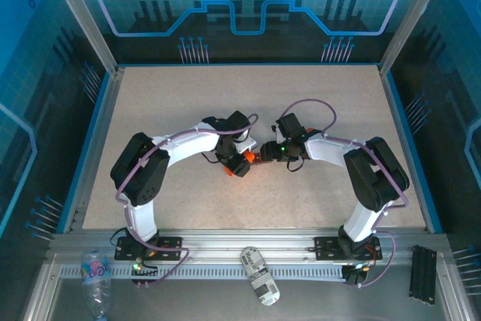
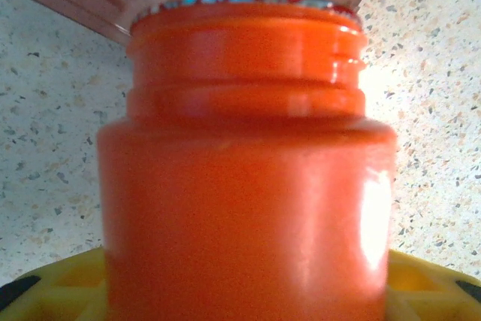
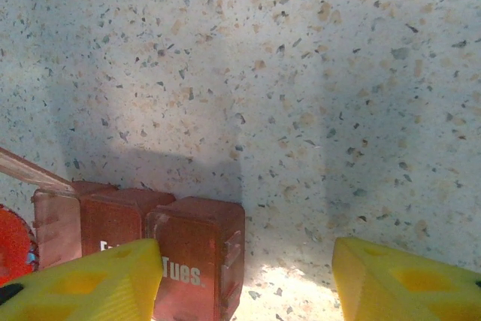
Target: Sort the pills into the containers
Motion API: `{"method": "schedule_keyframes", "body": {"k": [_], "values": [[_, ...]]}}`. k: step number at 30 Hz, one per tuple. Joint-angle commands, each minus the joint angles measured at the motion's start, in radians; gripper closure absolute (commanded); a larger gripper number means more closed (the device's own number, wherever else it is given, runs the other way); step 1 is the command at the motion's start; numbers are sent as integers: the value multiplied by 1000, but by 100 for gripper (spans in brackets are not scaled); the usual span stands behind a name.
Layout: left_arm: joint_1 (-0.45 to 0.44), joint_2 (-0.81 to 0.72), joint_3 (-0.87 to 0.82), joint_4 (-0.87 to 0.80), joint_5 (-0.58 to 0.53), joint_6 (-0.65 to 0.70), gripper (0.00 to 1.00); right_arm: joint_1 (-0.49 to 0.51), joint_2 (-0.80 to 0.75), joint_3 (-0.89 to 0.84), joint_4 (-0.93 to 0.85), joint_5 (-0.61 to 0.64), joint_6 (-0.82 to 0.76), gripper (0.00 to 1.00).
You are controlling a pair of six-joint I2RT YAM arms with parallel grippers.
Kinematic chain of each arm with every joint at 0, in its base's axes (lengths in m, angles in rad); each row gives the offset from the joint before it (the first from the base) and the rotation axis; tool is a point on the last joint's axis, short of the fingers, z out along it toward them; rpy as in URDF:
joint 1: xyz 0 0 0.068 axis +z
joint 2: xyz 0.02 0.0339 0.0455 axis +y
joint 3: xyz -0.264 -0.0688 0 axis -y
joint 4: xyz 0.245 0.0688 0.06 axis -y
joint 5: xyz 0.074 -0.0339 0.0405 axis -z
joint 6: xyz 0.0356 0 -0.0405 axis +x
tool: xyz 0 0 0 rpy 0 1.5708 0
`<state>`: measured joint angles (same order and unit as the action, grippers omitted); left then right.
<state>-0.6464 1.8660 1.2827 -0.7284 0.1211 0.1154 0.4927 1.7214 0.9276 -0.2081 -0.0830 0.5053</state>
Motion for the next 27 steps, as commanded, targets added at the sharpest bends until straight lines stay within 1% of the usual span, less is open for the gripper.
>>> {"method": "schedule_keyframes", "body": {"k": [1,12,27], "values": [[-9,17,35,-55,-13,27,100,17,38,0,-43,25,10,38],[-12,41,49,-76,-9,31,100,16,39,-5,-41,25,16,38],[-28,65,128,-159,-75,45,100,17,39,-6,-39,25,19,38]]}}
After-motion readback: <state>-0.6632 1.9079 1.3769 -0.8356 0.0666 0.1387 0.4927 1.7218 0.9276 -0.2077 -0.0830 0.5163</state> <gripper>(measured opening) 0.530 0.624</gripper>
